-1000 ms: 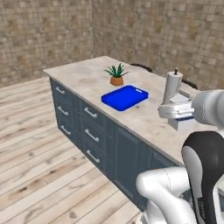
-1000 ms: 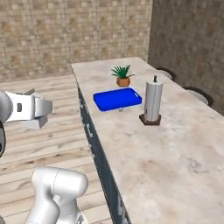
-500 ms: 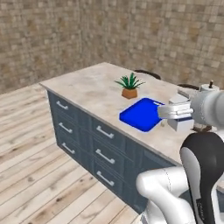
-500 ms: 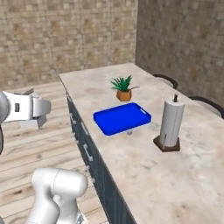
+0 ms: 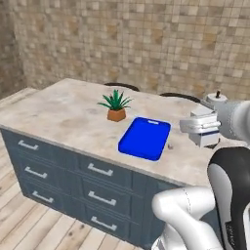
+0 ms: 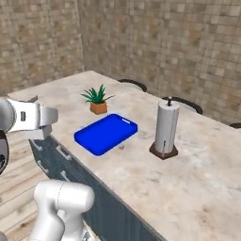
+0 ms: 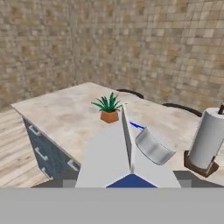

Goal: Take out the milk from the fridge and place it on the tray on the counter. Then take the sugar cube near the tray and place it in the tray.

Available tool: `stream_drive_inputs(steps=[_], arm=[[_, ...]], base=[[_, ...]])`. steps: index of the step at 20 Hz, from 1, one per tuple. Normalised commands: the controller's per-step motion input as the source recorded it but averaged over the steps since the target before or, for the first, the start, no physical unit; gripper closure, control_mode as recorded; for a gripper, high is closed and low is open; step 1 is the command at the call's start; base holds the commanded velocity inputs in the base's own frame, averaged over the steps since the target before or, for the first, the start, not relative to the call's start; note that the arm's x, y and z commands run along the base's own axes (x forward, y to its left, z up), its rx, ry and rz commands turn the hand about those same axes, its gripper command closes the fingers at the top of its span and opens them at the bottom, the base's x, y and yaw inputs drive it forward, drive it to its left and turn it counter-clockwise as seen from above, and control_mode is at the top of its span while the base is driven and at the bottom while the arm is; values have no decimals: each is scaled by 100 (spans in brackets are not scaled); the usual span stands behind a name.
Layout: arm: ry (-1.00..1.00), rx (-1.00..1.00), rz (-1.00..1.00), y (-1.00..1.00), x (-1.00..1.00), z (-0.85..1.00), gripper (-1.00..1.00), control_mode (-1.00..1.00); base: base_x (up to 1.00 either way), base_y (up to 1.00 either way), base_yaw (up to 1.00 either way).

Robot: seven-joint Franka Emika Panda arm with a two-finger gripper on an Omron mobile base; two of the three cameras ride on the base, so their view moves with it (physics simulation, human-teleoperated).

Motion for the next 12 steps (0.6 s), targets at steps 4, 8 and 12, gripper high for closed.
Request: stream_drive_inputs(steps=[4, 8, 12], arm=[[0, 0, 0, 0, 0, 0, 100, 100], [0, 0, 0, 0, 0, 0, 100, 100], [0, 0, 0, 0, 0, 0, 100, 100]], base=[[51, 72, -74], [-79, 99, -52], [-98, 69, -39]])
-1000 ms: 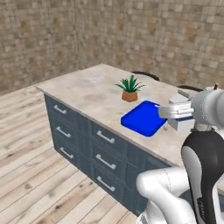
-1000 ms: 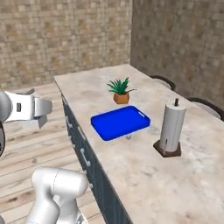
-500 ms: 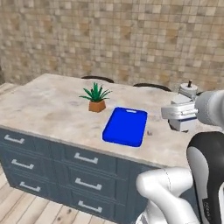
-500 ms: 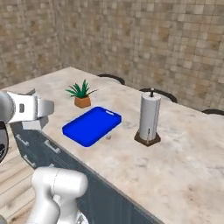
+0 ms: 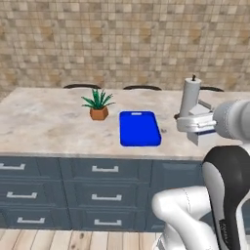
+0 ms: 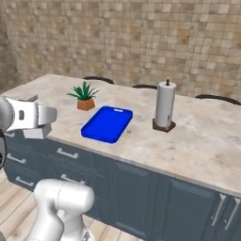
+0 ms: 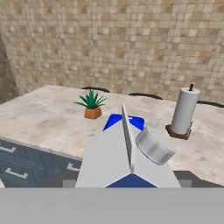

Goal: Take out the milk from the fridge and place it on the tray on the counter. Then take the sugar cube near the tray and place it in the tray.

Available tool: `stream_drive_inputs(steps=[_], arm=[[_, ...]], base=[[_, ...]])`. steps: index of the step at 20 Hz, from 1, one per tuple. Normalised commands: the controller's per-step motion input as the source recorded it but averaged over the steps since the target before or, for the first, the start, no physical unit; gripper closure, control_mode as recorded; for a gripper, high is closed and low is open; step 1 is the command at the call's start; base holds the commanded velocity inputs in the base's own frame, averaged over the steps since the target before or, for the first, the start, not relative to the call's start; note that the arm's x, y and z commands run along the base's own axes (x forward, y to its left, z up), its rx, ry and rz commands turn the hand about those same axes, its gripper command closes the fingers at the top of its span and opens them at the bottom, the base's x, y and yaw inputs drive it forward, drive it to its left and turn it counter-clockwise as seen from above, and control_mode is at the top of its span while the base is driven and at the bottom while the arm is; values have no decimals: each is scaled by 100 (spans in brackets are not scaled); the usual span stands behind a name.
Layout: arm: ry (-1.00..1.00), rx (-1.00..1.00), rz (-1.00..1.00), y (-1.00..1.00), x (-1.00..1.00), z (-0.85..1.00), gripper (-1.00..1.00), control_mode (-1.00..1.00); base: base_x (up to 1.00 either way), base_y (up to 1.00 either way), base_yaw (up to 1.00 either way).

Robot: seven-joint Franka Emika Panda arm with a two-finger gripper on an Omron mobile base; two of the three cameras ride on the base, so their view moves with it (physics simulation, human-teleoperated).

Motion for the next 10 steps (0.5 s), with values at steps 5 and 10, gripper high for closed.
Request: stream_drive_inputs(steps=[5, 10], arm=[[0, 0, 0, 0, 0, 0, 100, 100], [0, 0, 0, 0, 0, 0, 100, 100]], base=[[3, 55, -39], [43, 76, -38]])
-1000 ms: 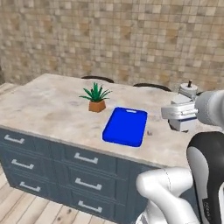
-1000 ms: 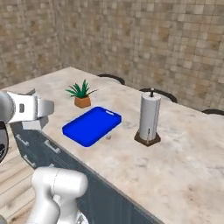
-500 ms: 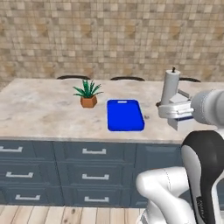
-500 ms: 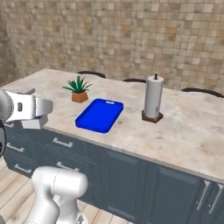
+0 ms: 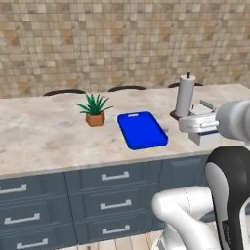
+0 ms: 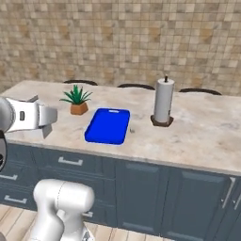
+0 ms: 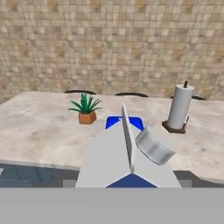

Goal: Take out the milk from the fridge and place it on the tray on the counter. Then take the sugar cube near the tray and place it in the tray.

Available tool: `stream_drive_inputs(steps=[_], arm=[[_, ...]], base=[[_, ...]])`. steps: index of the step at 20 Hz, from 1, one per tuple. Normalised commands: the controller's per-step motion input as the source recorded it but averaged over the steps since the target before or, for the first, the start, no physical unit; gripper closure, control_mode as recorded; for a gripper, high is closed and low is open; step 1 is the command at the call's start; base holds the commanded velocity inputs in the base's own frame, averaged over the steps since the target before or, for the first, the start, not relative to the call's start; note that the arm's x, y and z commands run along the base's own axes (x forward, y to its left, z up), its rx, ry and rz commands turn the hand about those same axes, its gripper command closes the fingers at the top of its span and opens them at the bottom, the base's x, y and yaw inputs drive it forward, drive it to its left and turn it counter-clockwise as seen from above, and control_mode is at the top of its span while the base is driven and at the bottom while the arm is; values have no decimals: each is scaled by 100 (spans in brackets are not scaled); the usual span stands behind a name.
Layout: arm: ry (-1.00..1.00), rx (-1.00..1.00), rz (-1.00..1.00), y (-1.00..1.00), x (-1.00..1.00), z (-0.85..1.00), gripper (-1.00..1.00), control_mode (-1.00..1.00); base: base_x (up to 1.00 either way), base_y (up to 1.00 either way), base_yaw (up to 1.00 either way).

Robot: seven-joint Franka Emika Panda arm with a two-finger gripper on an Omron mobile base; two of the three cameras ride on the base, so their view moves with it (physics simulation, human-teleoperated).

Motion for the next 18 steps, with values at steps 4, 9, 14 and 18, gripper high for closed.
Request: stream_drive_inputs(steps=[4, 9, 14, 18], arm=[[0, 0, 0, 0, 0, 0, 100, 100], [0, 0, 0, 0, 0, 0, 100, 100], [0, 0, 0, 0, 0, 0, 100, 100], [0, 0, 0, 0, 0, 0, 100, 100]], base=[[32, 36, -27], [29, -37, -4], [32, -22, 0], [46, -4, 0]])
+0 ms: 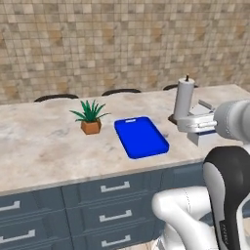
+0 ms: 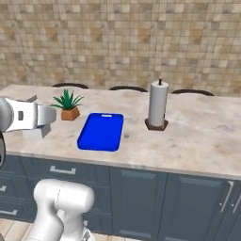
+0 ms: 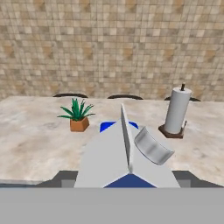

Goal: Take out the milk from the fridge and place it on the tray on the counter. Then take the sugar cube near the tray and place it in the tray.

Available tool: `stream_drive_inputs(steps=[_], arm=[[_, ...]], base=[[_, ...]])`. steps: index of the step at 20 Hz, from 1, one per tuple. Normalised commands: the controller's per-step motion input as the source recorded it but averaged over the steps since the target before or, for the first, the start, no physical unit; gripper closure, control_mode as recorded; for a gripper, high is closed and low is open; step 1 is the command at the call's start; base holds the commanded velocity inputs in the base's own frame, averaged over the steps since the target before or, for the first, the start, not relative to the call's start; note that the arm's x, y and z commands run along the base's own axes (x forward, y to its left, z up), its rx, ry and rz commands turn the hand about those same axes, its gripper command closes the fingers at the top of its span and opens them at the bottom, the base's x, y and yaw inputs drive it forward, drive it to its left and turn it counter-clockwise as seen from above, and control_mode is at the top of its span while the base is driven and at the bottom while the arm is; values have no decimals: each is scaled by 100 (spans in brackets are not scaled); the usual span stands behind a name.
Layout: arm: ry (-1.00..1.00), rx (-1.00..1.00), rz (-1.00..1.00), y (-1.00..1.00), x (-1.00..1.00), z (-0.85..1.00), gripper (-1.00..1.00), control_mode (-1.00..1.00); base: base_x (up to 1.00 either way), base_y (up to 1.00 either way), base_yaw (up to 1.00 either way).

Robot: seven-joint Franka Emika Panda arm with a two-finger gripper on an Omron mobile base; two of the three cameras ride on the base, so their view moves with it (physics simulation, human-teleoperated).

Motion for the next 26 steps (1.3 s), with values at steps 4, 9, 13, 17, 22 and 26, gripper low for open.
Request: stream_drive_inputs(steps=[4, 9, 13, 17, 22, 26], arm=[[0, 0, 0, 0, 0, 0, 100, 100], [0, 0, 0, 0, 0, 0, 100, 100], [0, 0, 0, 0, 0, 0, 100, 100], [0, 0, 0, 0, 0, 0, 100, 100], [0, 0, 0, 0, 0, 0, 100, 100], [0, 0, 0, 0, 0, 0, 100, 100]], base=[[55, -18, 0], [45, -19, 0], [53, -4, 0], [42, -2, 0], [15, -4, 1], [19, -1, 9]])
